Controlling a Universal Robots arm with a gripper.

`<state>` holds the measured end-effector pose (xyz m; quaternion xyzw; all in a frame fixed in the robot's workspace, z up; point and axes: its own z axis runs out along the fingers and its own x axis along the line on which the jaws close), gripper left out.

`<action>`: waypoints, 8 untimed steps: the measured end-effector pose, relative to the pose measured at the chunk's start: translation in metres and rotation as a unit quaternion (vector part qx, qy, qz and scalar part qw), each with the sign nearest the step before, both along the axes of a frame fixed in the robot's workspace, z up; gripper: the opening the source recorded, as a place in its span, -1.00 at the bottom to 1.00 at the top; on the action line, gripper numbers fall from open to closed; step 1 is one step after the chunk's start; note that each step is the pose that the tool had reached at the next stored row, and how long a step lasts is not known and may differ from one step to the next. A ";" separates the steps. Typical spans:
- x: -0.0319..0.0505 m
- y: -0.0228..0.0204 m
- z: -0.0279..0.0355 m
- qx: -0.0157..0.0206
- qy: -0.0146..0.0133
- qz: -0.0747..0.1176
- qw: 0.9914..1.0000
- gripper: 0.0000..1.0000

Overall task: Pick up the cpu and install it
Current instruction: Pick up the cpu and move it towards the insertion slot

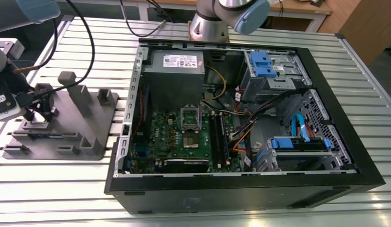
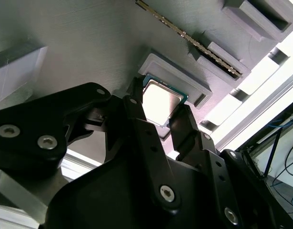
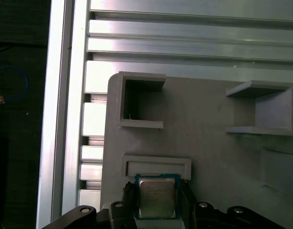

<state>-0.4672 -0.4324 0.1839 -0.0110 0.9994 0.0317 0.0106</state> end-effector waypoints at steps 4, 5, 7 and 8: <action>0.0001 0.0000 0.0000 0.000 0.000 0.000 1.000 -0.06; 0.0001 0.0000 0.0000 0.000 0.000 0.000 1.000 -0.06; 0.0002 0.0000 0.0000 0.000 0.000 0.000 1.000 -0.06; 0.0002 0.0000 0.0000 0.000 0.000 0.000 1.000 -0.06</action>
